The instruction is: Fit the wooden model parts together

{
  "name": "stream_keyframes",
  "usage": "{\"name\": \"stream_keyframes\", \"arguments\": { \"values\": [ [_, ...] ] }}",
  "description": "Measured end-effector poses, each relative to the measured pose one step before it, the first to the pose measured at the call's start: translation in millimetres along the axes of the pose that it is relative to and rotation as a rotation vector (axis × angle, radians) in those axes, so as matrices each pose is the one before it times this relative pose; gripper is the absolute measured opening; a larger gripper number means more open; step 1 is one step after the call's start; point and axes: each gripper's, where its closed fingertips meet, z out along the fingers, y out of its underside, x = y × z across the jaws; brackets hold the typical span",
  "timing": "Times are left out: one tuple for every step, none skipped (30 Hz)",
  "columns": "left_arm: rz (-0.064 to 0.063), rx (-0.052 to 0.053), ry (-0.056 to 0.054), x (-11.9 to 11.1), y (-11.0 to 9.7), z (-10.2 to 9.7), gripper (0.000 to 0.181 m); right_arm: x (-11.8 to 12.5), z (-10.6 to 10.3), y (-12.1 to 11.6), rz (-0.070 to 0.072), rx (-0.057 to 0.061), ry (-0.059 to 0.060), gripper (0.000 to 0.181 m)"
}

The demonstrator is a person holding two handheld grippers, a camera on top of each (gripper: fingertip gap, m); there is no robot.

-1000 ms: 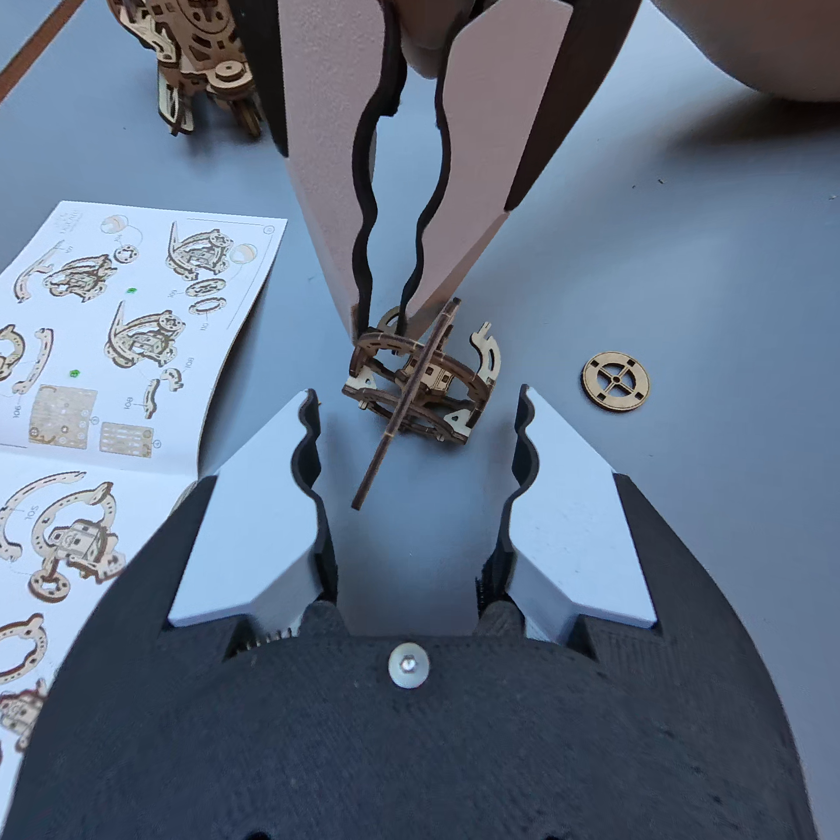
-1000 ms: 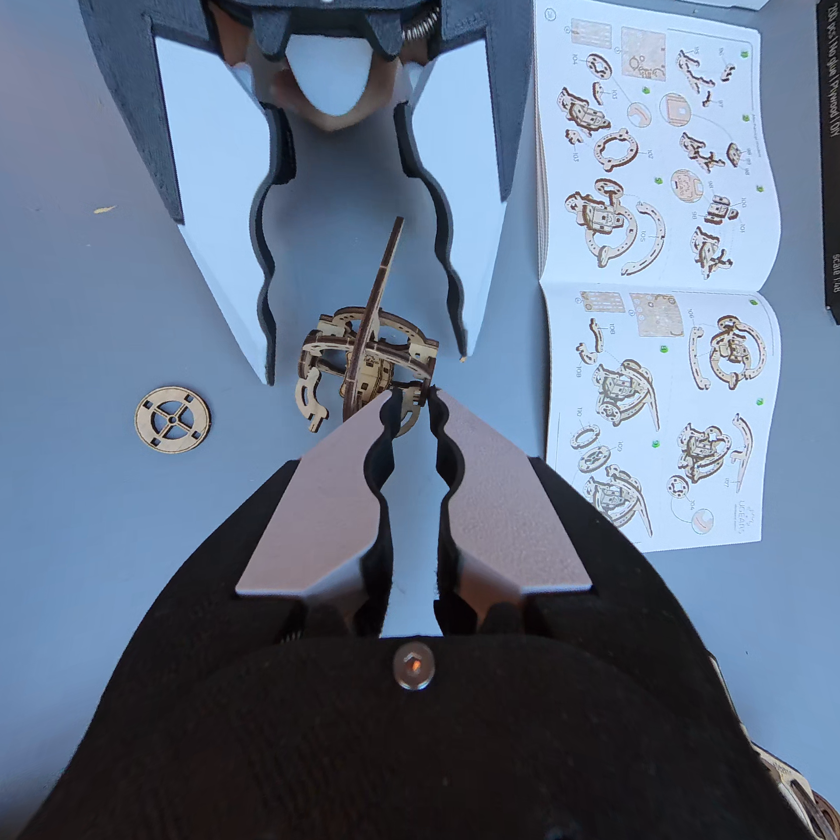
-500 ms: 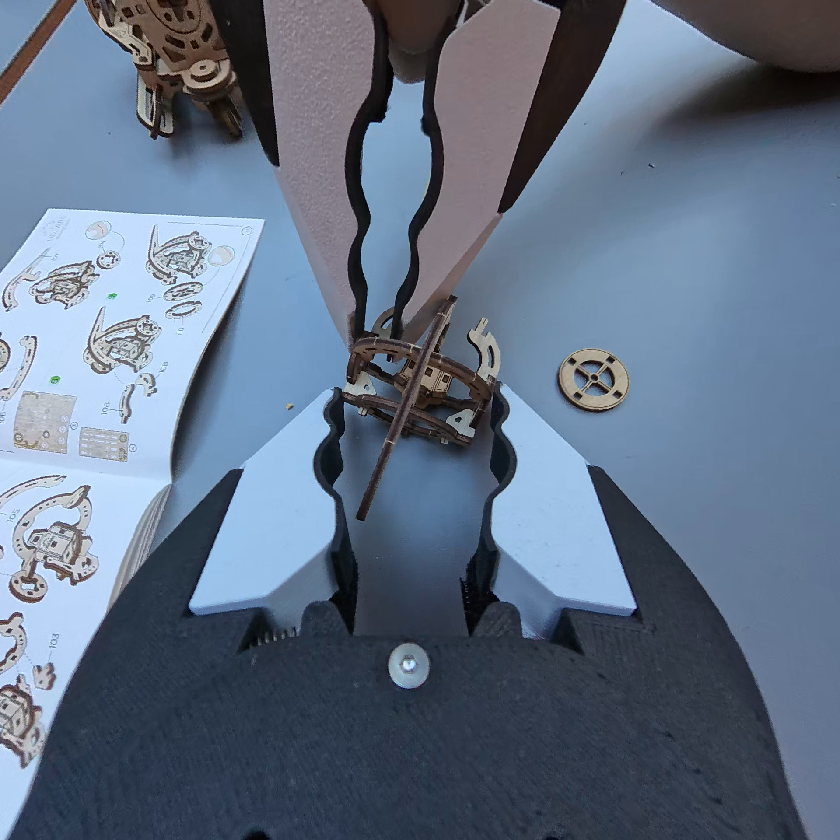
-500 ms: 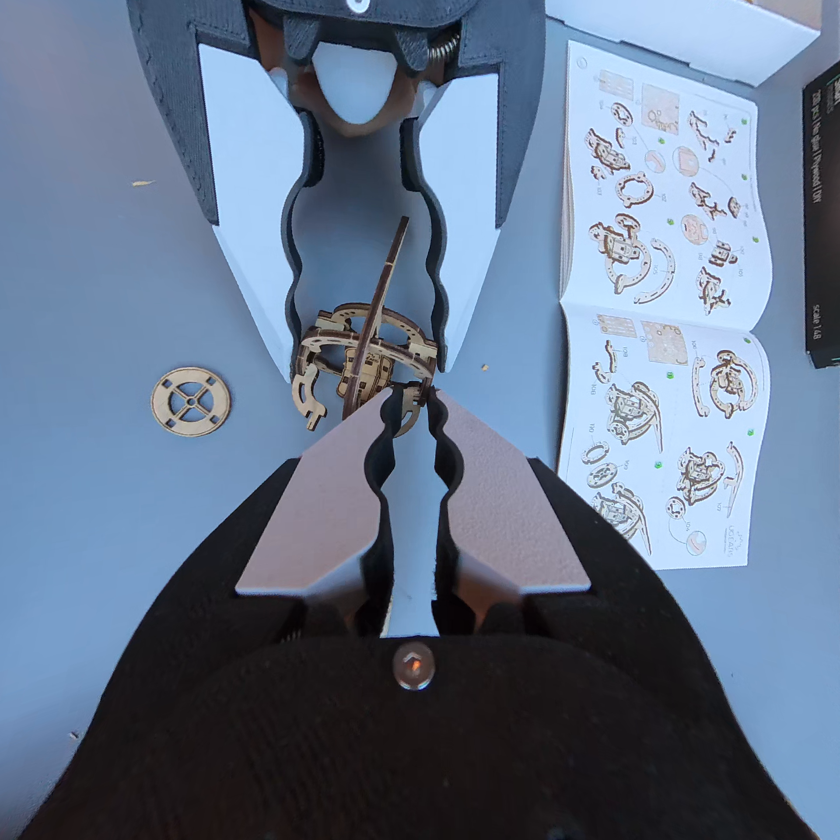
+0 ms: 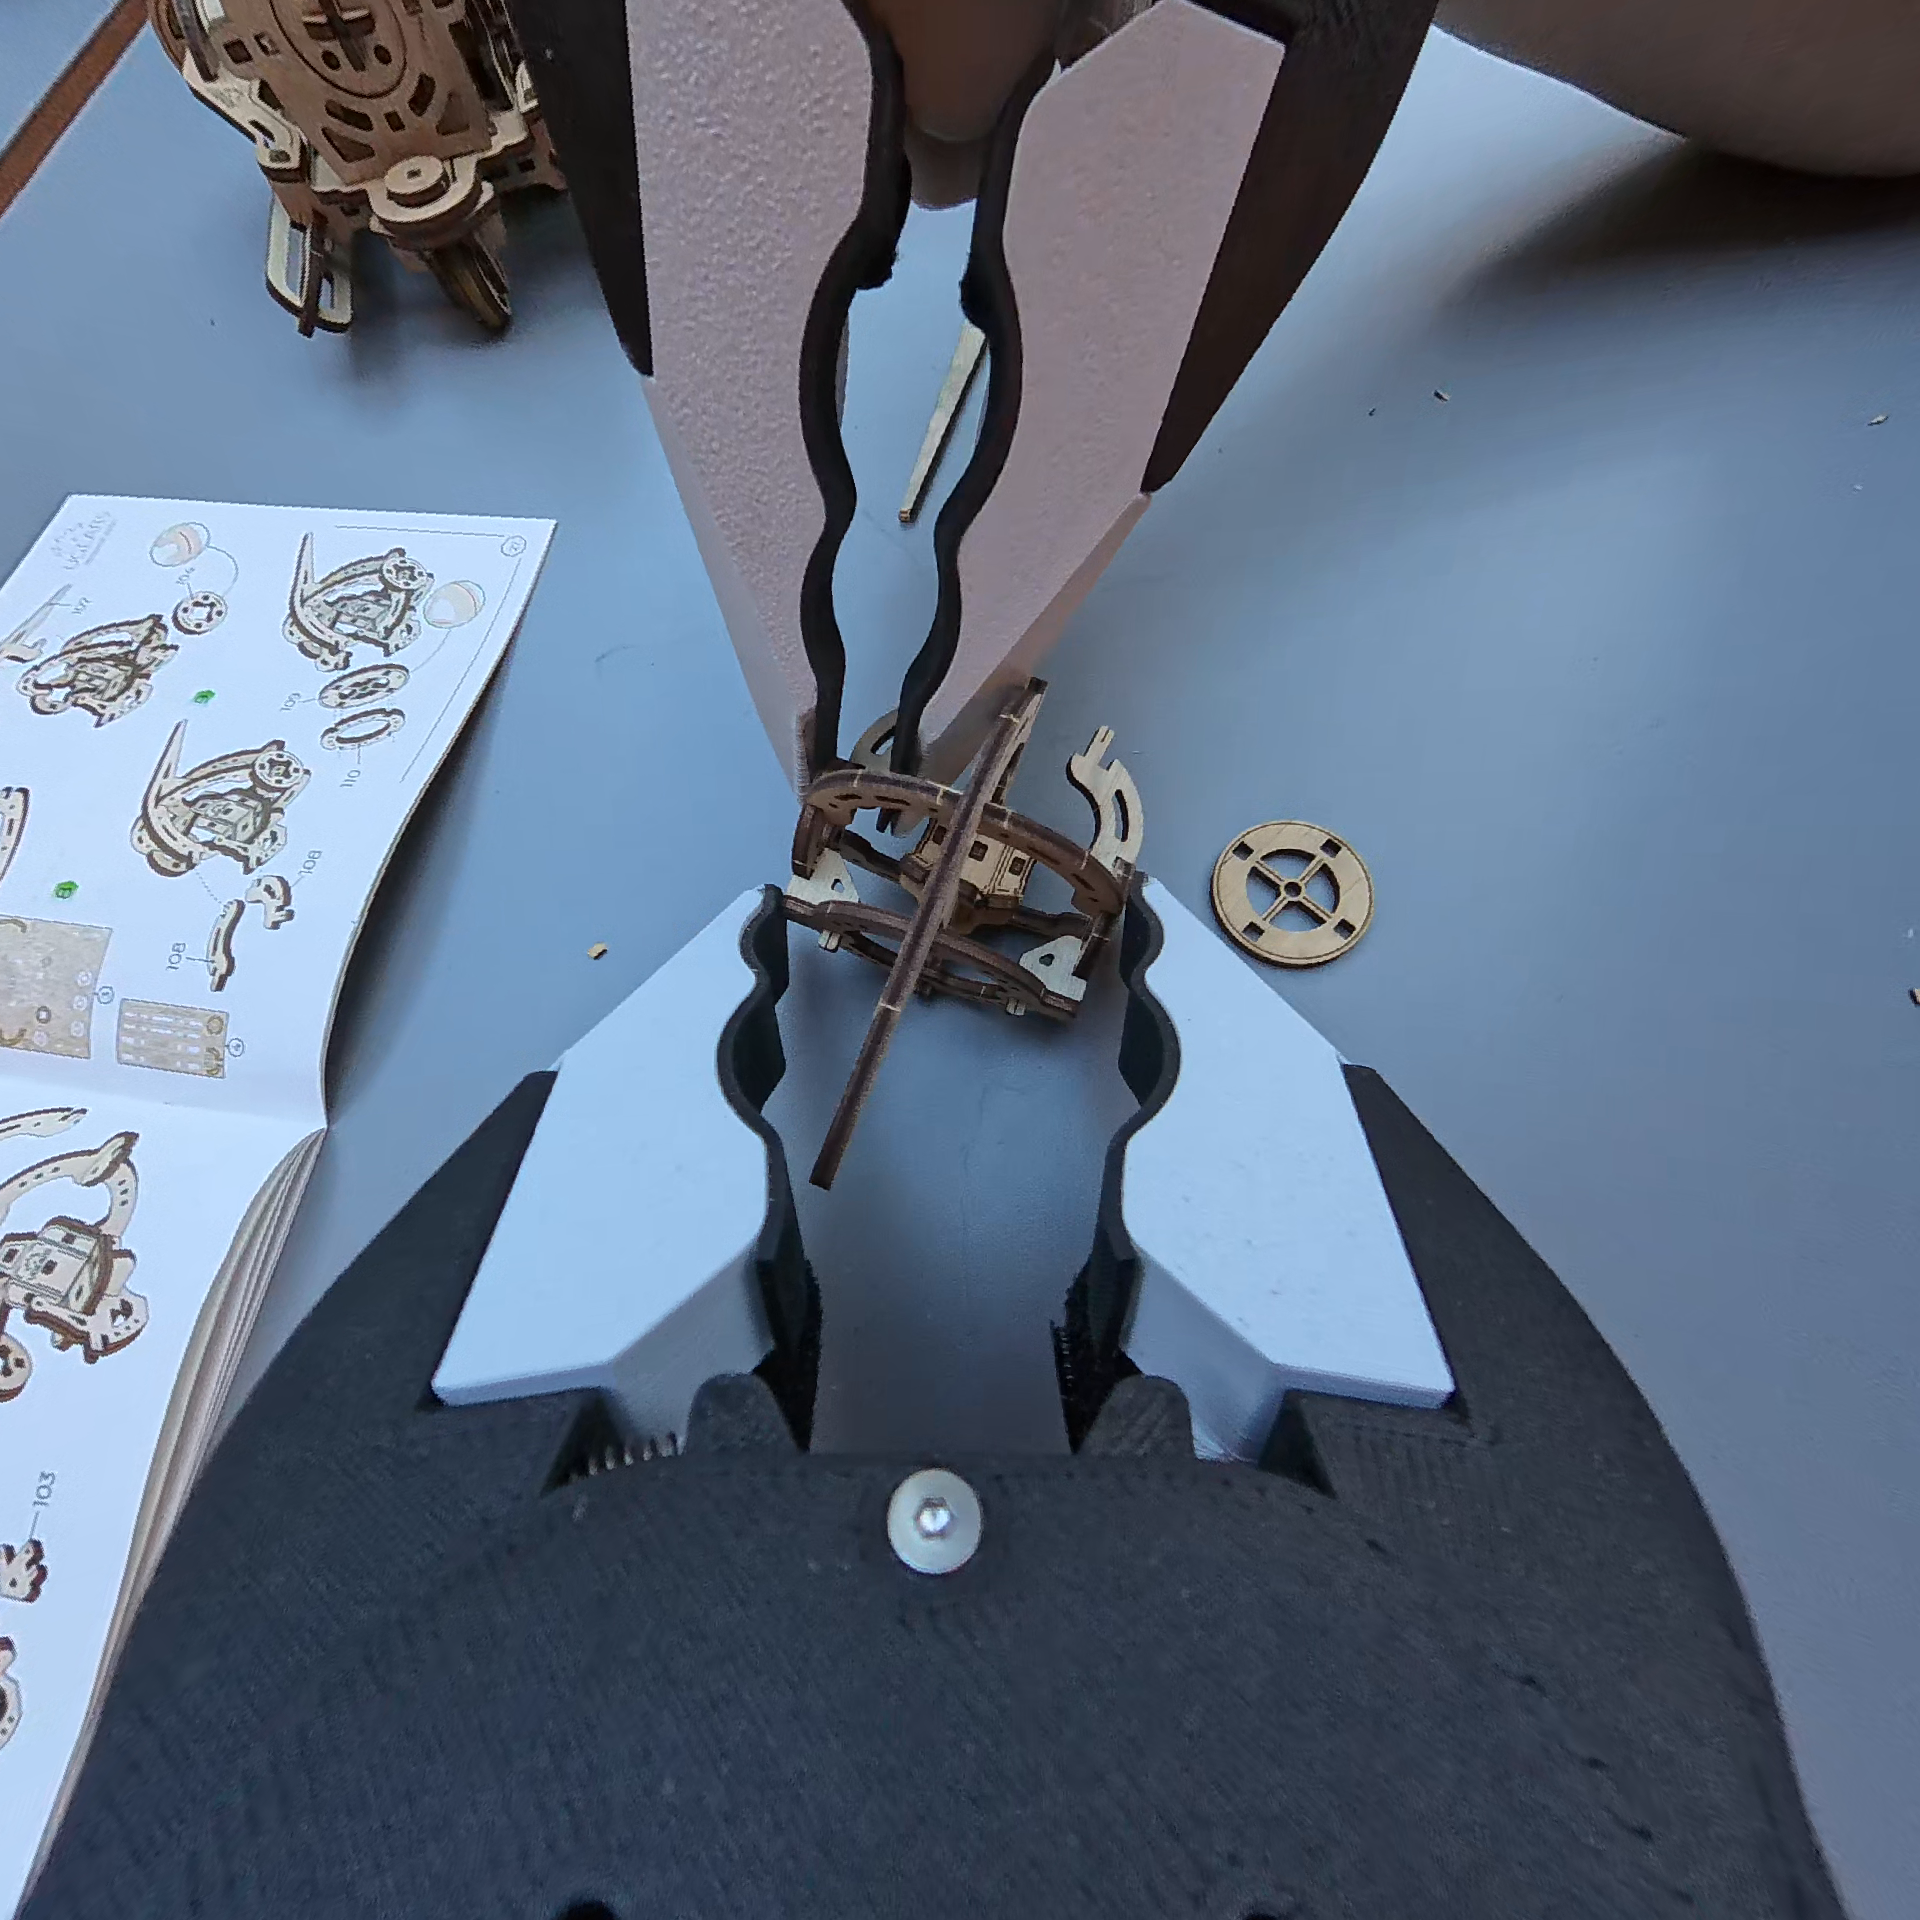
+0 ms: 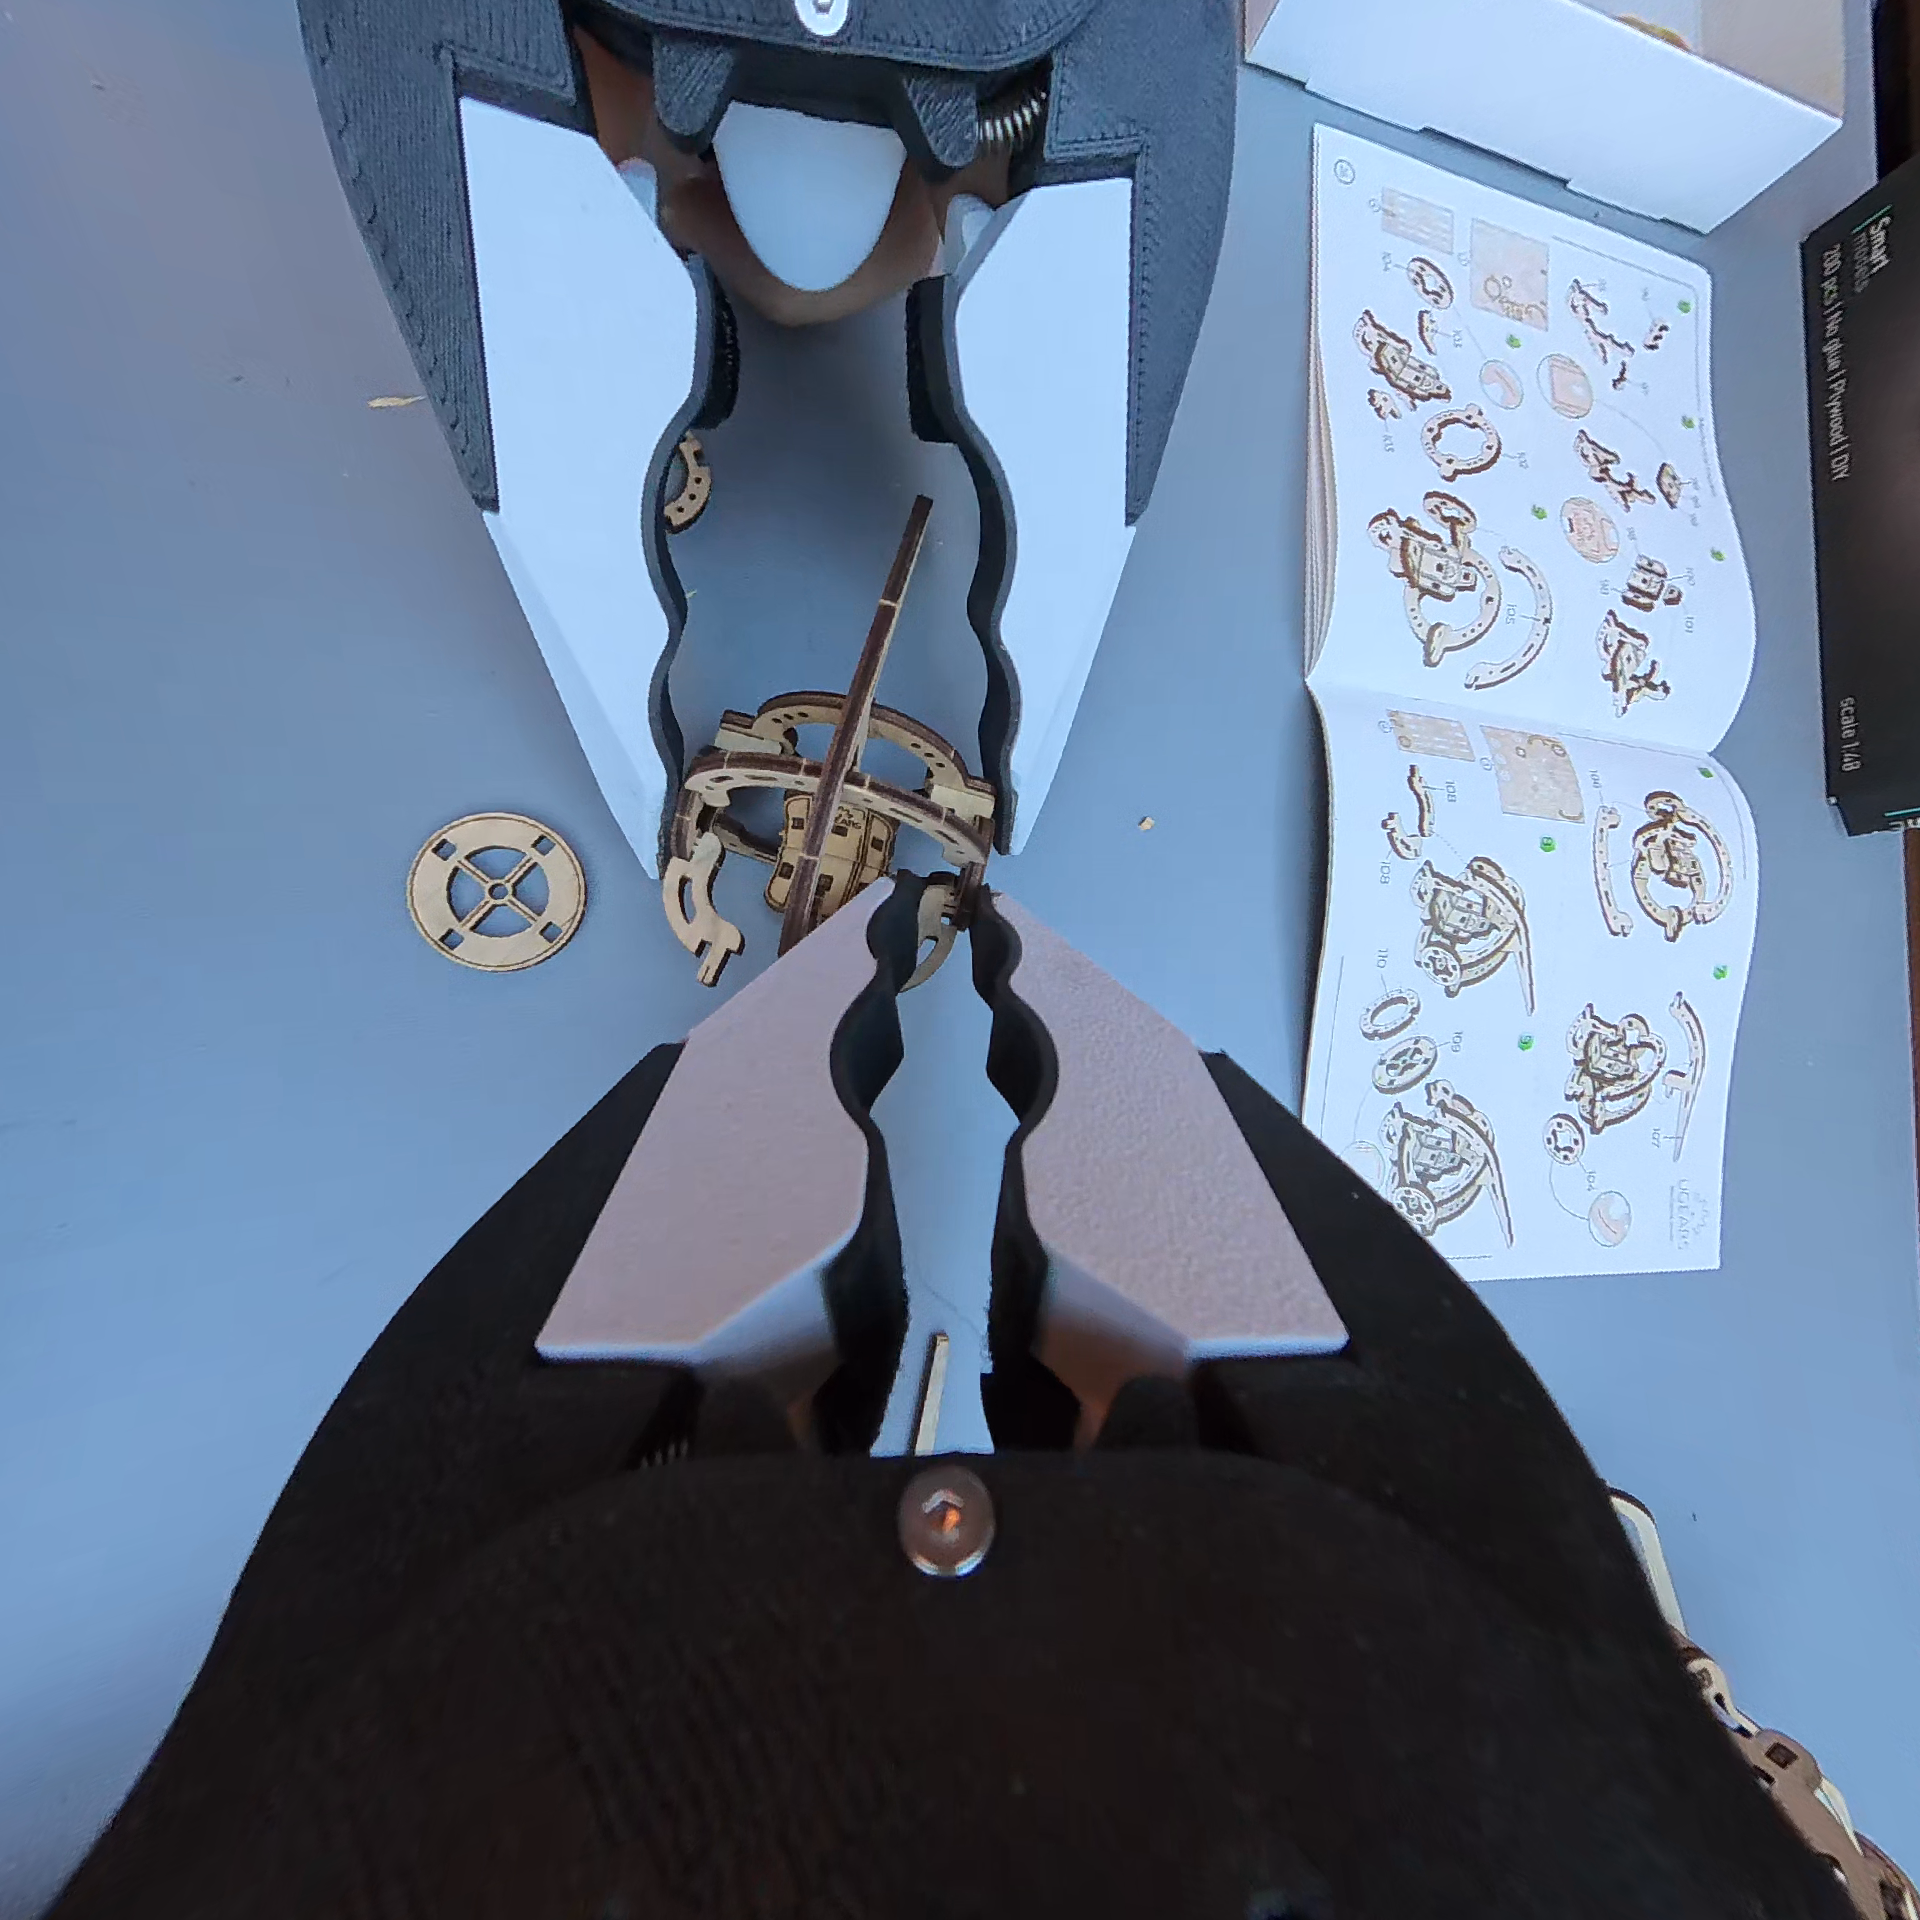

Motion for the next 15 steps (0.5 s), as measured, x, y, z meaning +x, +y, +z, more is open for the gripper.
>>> {"name": "stream_keyframes", "arguments": {
  "values": [
    [-0.0010,-0.0004,-0.0031,-0.14,-0.07,0.10,0.064,0.28,0.02,-0.17,0.0038,-0.0009,0.0014,0.008],
    [-0.0014,-0.0001,-0.0009,-0.03,-0.12,0.01,0.064,0.02,0.06,0.06,0.0002,-0.0014,0.0018,0.008],
    [-0.0013,-0.0002,0.0003,0.02,0.08,-0.07,0.064,0.17,0.03,-0.09,-0.0012,-0.0021,0.0026,0.008],
    [-0.0026,-0.0004,0.0012,-0.04,0.04,0.04,0.064,0.08,0.13,0.16,-0.0035,-0.0031,0.0034,0.008],
    [-0.0036,-0.0003,0.0014,-0.04,0.03,0.06,0.064,0.07,0.04,0.12,-0.0038,-0.0019,0.0024,0.008],
    [-0.0029,-0.0002,-0.0005,-0.18,0.09,-0.05,0.064,0.24,0.21,0.29,0.0016,-0.0013,0.0002,0.008],
    [-0.0021,0.0002,-0.0023,-0.39,0.03,-0.03,0.064,0.45,0.12,0.20,0.0012,-0.0012,0.0019,0.008],
    [-0.0023,0.0004,-0.0015,-0.36,-0.08,-0.06,0.064,0.50,0.08,0.08,0.0000,0.0025,0.0018,0.007],
    [-0.0024,0.0012,0.0002,-0.04,-0.13,-0.10,0.063,0.28,-0.03,0.11,0.0030,0.0014,-0.0007,0.008],
    [-0.0024,0.0011,0.0013,-0.10,-0.06,-0.15,0.063,0.23,-0.12,0.05,0.0038,0.0007,-0.0003,0.007],
    [-0.0024,0.0003,0.0018,0.09,-0.02,-0.14,0.062,0.13,0.01,0.02,0.0083,-0.0012,-0.0024,0.007],
    [-0.0020,0.0000,0.0013,-0.08,0.04,-0.01,0.062,0.08,0.10,0.16,0.0095,-0.0016,-0.0033,0.007],
    [-0.0013,0.0000,0.0011,0.05,-0.01,0.03,0.062,-0.03,0.02,0.27,0.0071,-0.0013,-0.0030,0.007],
    [-0.0001,-0.0001,-0.0003,-0.03,0.02,-0.01,0.062,0.18,0.03,-0.09,-0.0007,0.0012,0.0009,0.007],
    [-0.0011,0.0001,-0.0004,-0.09,0.05,-0.06,0.062,0.27,0.15,-0.04,0.0037,0.0021,0.0026,0.007]
  ]
}}
